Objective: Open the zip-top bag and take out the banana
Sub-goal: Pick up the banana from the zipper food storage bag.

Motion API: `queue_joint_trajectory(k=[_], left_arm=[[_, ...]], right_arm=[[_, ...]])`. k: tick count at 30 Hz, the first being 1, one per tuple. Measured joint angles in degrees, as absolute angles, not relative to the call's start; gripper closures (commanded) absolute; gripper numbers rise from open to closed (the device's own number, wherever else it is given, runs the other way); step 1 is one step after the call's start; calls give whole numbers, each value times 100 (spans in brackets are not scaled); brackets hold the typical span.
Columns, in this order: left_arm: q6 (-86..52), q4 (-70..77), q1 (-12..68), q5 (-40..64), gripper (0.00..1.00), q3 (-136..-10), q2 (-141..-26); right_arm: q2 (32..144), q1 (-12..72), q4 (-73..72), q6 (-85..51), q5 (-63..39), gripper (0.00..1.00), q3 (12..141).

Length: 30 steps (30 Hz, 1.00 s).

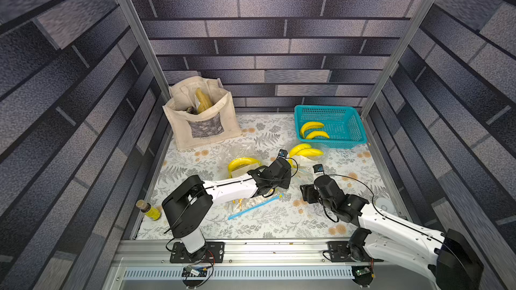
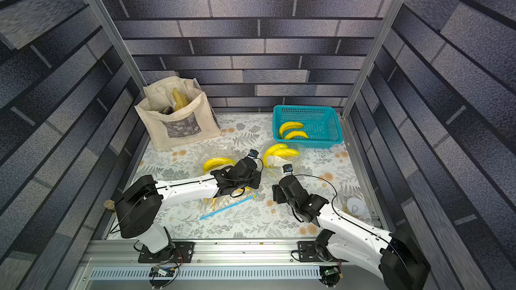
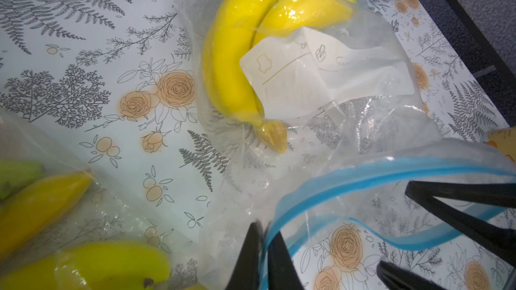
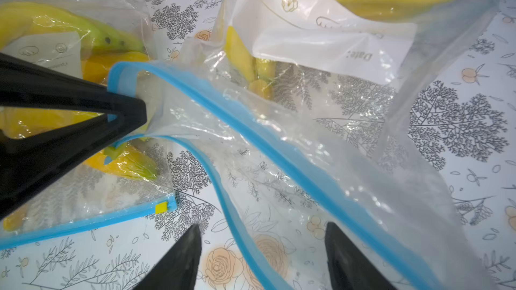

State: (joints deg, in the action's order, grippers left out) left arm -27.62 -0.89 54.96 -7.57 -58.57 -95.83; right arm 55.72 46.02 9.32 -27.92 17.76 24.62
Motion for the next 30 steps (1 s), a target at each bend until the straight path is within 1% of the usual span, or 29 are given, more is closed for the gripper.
queue_joint_trajectory(k=[6,13,16,20,30], left_arm=[[-2722,-91,5522,-762,90,-5837,-9566],[-2720,-89,5548,-753,90,-5774,-9496],[-2716,-86,5570,-749,90,-5774,-9496],[-2705,-86,5651,-729,89,-5774,-9459],[-2707,30,5754,-731,88,-5774,-9225]], right_arm=[[5561,4602,794,-3009,1946,28,2381],[4532,4491,762,-3315,2032,29,1863],[4405,4421,794,-3415,2029,31,1802],[4628,4357,735,-3514,2034,32,1804],[6075,4313,333,-3465,2010,35,2261]])
